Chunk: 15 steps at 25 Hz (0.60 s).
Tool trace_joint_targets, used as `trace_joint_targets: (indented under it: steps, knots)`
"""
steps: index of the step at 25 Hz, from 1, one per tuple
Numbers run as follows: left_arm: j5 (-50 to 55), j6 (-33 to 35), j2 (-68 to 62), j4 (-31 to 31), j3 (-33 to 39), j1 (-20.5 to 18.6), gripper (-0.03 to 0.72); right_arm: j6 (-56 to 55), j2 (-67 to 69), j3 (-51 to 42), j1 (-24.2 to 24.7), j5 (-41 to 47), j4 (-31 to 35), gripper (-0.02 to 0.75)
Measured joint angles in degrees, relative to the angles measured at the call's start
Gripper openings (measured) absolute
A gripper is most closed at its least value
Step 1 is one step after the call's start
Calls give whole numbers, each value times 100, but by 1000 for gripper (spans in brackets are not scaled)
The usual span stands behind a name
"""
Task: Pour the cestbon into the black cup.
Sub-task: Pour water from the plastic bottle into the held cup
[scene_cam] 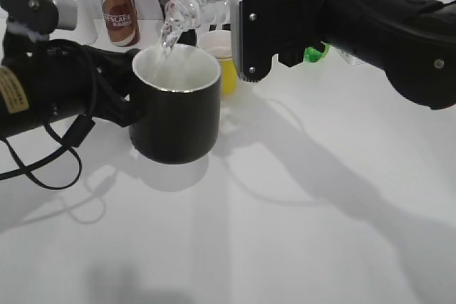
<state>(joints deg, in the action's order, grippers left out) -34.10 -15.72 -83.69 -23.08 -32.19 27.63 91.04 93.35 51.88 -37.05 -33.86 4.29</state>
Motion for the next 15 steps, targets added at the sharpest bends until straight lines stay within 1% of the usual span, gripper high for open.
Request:
trace_joint_targets:
  steps: [15]
  knots:
    - [8,0,28,0,0,0,36,28,0,0,0,-29,0,458]
